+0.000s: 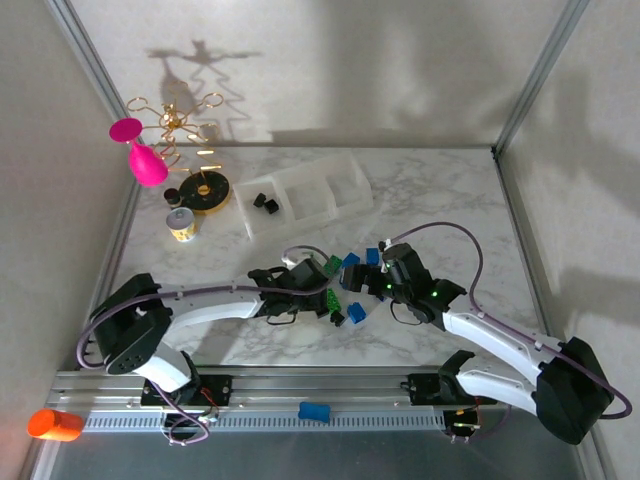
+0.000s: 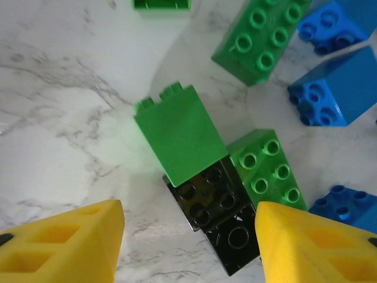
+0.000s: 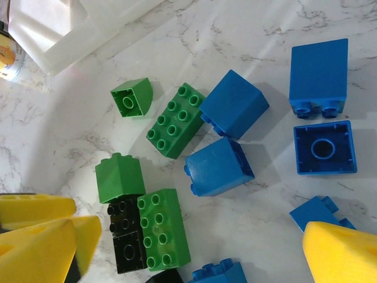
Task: Sort the legos into containers by color
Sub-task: Move the legos to the bottom-center of the table.
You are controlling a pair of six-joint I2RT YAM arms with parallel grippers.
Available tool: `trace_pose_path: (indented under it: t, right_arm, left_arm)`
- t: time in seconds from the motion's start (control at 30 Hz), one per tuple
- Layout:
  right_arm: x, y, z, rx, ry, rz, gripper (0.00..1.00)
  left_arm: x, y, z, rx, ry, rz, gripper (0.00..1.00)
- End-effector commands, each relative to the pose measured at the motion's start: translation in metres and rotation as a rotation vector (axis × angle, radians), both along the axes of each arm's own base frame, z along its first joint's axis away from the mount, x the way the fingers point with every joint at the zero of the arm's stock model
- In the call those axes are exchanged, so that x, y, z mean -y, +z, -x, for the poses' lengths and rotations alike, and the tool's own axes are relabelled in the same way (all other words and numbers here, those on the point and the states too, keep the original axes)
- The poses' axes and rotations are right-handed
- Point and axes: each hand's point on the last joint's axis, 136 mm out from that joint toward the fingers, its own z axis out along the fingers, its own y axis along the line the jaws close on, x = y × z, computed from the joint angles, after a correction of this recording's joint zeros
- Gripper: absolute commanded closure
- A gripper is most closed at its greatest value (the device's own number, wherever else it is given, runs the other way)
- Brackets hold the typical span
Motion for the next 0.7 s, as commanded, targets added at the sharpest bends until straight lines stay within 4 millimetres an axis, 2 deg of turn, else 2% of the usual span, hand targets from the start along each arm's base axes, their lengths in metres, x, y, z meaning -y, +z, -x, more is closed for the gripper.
trace_pose_path:
  t: [0.0, 0.17, 0.37, 0.5, 0.67]
  right_arm:
    - [0.004, -0.006, 0.000, -0.019, -0.017, 0.004, 0.01]
    - [0.003, -0.005, -0.001, -0.009, -0.016, -0.004, 0.01]
    - [0.004, -0.004, -0.003, -0.004, -0.017, -0.002, 0.01]
    - [0.004, -0.005, -0.003, -0.005, -0.014, 0.000, 0.01]
    - [0.002, -0.005, -0.003, -0.004, -0.010, -0.001, 0.01]
  left_arm:
    - [0.007, -0.007, 0.001, -0.007, 0.015, 0.004, 0.36]
    - [0.001, -0.020, -0.005, 0.002, 0.069, -0.028, 0.31]
    - [0.002, -0.028, -0.008, 0.007, 0.100, -0.026, 0.30]
    - [-0.010, -0.032, -0.007, 0.011, 0.124, -0.068, 0.32]
    - [-0.027, -0.028, -0.002, 0.025, 0.140, -0.098, 0.36]
